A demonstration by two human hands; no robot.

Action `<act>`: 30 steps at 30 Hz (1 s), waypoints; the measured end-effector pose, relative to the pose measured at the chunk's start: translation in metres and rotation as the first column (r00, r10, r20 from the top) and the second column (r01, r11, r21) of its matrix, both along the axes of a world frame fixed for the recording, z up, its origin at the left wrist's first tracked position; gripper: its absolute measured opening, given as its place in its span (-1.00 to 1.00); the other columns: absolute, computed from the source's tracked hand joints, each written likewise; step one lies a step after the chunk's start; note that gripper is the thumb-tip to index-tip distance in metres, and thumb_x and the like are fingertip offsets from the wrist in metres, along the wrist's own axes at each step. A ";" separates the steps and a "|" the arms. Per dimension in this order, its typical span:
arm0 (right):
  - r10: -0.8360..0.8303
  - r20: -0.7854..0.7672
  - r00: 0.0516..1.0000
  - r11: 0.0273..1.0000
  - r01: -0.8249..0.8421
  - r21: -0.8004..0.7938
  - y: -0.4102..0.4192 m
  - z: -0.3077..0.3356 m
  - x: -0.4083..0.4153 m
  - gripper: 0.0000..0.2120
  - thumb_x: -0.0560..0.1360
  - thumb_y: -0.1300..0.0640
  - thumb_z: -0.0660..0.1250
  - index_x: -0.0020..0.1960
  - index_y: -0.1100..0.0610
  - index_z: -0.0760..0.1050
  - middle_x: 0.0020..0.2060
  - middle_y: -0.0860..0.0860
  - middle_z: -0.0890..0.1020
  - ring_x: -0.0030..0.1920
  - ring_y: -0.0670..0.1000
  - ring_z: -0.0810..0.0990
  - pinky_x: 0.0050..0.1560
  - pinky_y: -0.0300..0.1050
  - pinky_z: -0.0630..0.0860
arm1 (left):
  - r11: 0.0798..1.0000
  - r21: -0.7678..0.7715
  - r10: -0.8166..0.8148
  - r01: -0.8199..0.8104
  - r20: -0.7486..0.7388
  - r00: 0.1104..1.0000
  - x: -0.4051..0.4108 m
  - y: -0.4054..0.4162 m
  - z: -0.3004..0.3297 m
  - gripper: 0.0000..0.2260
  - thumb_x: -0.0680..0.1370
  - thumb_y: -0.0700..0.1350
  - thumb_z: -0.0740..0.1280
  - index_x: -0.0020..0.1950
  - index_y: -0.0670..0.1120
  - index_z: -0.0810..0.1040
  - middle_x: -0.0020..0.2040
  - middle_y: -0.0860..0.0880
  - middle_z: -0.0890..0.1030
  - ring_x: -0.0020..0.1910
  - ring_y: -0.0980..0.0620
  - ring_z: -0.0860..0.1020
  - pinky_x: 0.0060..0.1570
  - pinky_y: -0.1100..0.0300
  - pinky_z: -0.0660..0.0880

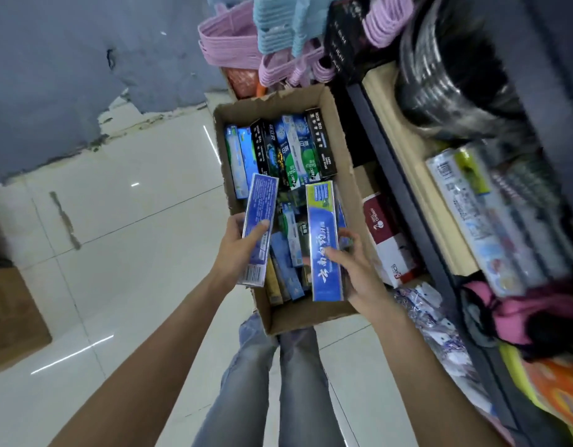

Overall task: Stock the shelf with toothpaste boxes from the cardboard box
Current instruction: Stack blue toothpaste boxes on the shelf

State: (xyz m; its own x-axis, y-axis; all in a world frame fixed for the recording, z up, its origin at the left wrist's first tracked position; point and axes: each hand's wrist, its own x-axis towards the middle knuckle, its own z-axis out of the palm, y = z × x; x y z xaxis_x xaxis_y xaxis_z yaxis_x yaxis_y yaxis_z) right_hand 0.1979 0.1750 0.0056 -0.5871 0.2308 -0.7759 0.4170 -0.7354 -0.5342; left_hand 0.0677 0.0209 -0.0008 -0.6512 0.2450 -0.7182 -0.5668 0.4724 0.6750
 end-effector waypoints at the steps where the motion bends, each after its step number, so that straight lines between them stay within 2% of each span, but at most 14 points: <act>1: -0.023 -0.044 0.999 0.997 0.019 -0.079 -0.002 0.026 0.007 -0.56 0.41 0.21 0.40 0.19 0.01 0.29 0.08 0.10 0.64 0.03 0.26 0.62 0.06 0.20 0.55 | 1.000 0.016 -0.020 0.020 -0.008 1.000 0.003 0.004 0.019 -0.70 0.54 0.05 0.32 0.18 -0.01 0.35 0.04 -0.06 0.57 -0.19 0.02 0.58 -0.23 0.17 0.57; 3: -0.002 -0.078 0.997 0.999 -0.002 -0.054 -0.005 0.076 0.018 -0.47 0.35 0.10 0.50 0.20 -0.03 0.28 0.14 0.08 0.60 0.04 0.21 0.61 0.07 0.21 0.56 | 0.996 0.058 -0.063 0.064 -0.022 0.998 0.011 0.013 0.058 -0.71 0.54 0.02 0.33 0.19 -0.03 0.36 0.00 -0.04 0.58 -0.22 0.04 0.57 -0.21 0.16 0.55; 6: 0.193 -0.012 0.981 0.925 -0.178 0.335 -0.008 0.148 0.027 -0.71 0.57 0.02 0.21 0.23 -0.15 0.21 0.17 -0.09 0.52 0.08 -0.04 0.56 -0.01 -0.23 0.54 | 0.986 0.146 -0.091 0.083 0.050 0.995 0.021 0.024 0.110 -0.75 0.56 -0.05 0.30 0.20 -0.03 0.36 -0.01 -0.07 0.60 -0.25 0.03 0.59 -0.22 0.15 0.53; 8: 0.346 0.127 0.930 0.660 -0.337 0.672 -0.006 0.179 0.039 -0.65 0.62 0.03 0.12 0.38 -0.11 0.16 0.25 -0.12 0.43 0.22 -0.05 0.45 0.15 -0.19 0.44 | 0.970 0.232 -0.102 0.068 0.139 0.985 0.026 0.030 0.142 -0.74 0.56 -0.04 0.30 0.21 -0.05 0.37 0.02 -0.11 0.60 -0.24 0.02 0.61 -0.23 0.13 0.52; 11: 0.270 0.450 0.851 0.007 -0.469 0.883 -0.005 0.204 0.063 -0.44 0.53 0.00 0.28 0.47 0.03 0.18 0.23 0.02 0.42 0.23 0.05 0.36 0.25 0.03 0.35 | 0.950 0.264 -0.203 0.169 0.109 0.973 0.038 0.039 0.178 -0.62 0.53 0.12 0.30 0.26 -0.05 0.38 0.10 -0.03 0.58 -0.13 0.09 0.61 -0.19 0.21 0.50; 14: 0.008 0.506 0.863 -0.225 -0.491 0.841 -0.004 0.222 0.079 -0.35 0.32 0.00 0.51 0.32 0.19 0.40 0.11 0.08 0.51 0.10 0.06 0.38 0.16 0.01 0.41 | 0.928 0.238 -0.304 0.285 0.043 0.952 0.048 0.050 0.200 -0.47 0.46 0.24 0.31 0.31 0.00 0.35 0.13 0.03 0.58 -0.01 0.05 0.62 -0.06 0.13 0.53; 17: -0.109 0.471 0.875 -0.337 -0.478 0.811 0.003 0.234 0.092 -0.40 0.25 -0.02 0.56 0.20 0.16 0.48 0.05 0.06 0.54 0.04 0.10 0.47 0.06 -0.01 0.47 | 0.903 0.229 -0.377 0.364 0.017 0.926 0.056 0.066 0.214 -0.50 0.45 0.25 0.30 0.30 0.06 0.33 0.08 0.09 0.56 0.01 0.03 0.60 -0.01 0.08 0.52; 19: -0.115 0.475 0.873 -0.279 -0.487 0.828 0.010 0.242 0.101 -0.44 0.30 -0.03 0.52 0.22 0.11 0.46 0.08 0.05 0.53 0.06 0.12 0.52 0.06 0.01 0.49 | 0.890 0.219 -0.410 0.401 -0.007 0.912 0.061 0.077 0.222 -0.36 0.38 0.33 0.35 0.35 0.07 0.31 0.13 0.08 0.55 0.08 0.01 0.58 0.12 0.01 0.50; 20: -0.101 0.465 0.880 -0.175 -0.475 0.862 0.016 0.248 0.106 -0.47 0.35 -0.05 0.48 0.25 0.09 0.45 0.09 0.01 0.52 0.08 0.08 0.52 0.06 -0.02 0.48 | 0.882 0.210 -0.428 0.422 -0.021 0.904 0.063 0.084 0.226 -0.28 0.33 0.37 0.37 0.37 0.07 0.30 0.19 0.05 0.55 0.12 -0.03 0.57 0.18 -0.04 0.48; 22: -0.045 0.310 0.950 0.284 -0.285 0.915 0.029 0.263 0.113 -0.56 0.44 -0.06 0.40 0.26 0.05 0.43 0.01 -0.11 0.56 0.00 -0.04 0.56 -0.04 -0.15 0.49 | 0.870 0.208 -0.446 0.447 -0.051 0.893 0.068 0.097 0.236 -0.30 0.34 0.33 0.38 0.37 0.05 0.31 0.21 0.00 0.56 0.15 -0.08 0.57 0.22 -0.12 0.46; 24: -0.116 0.031 0.993 0.798 0.074 0.598 0.049 0.276 0.119 -0.69 0.53 0.01 0.31 0.23 0.07 0.45 -0.12 -0.08 0.64 -0.20 -0.05 0.64 -0.23 -0.23 0.54 | 0.859 0.244 -0.445 0.450 -0.080 0.892 0.071 0.114 0.243 -0.46 0.42 0.22 0.38 0.30 0.02 0.36 0.16 -0.03 0.59 0.11 -0.09 0.58 0.19 -0.13 0.47; 25: -0.183 -0.051 0.982 0.901 0.189 0.390 0.061 0.277 0.124 -0.73 0.54 0.04 0.28 0.21 0.10 0.47 -0.17 -0.01 0.68 -0.27 -0.02 0.66 -0.29 -0.22 0.57 | 0.852 0.254 -0.445 0.457 -0.107 0.889 0.073 0.124 0.248 -0.52 0.44 0.16 0.38 0.27 0.02 0.37 0.16 -0.04 0.59 0.10 -0.08 0.59 0.18 -0.12 0.48; 27: -0.266 -0.188 0.946 0.944 0.294 0.147 0.080 0.282 0.137 -0.66 0.47 -0.03 0.32 0.15 0.14 0.51 -0.20 0.08 0.70 -0.28 0.01 0.68 -0.32 -0.17 0.59 | 0.849 0.247 -0.438 0.467 -0.165 0.883 0.077 0.146 0.255 -0.58 0.48 0.10 0.37 0.26 0.01 0.35 0.17 -0.04 0.57 0.08 -0.07 0.59 0.14 -0.07 0.50; 30: -0.234 -0.351 0.907 0.944 0.298 0.139 0.108 0.292 0.155 -0.56 0.27 -0.09 0.51 0.07 0.09 0.60 -0.16 0.05 0.71 -0.20 -0.01 0.69 -0.25 -0.19 0.59 | 0.859 0.241 -0.400 0.451 -0.235 0.886 0.083 0.181 0.264 -0.55 0.48 0.07 0.38 0.29 -0.03 0.32 0.11 -0.01 0.58 -0.05 0.03 0.60 -0.06 0.12 0.52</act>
State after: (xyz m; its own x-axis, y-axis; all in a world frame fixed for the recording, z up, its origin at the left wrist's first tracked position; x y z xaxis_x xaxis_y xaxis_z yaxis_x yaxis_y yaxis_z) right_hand 0.3525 0.2831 0.2975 -0.6955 0.5343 -0.4805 -0.0006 -0.6691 -0.7432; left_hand 0.1505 0.2016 0.2632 -0.5422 0.7003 -0.4643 -0.2178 0.4166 0.8826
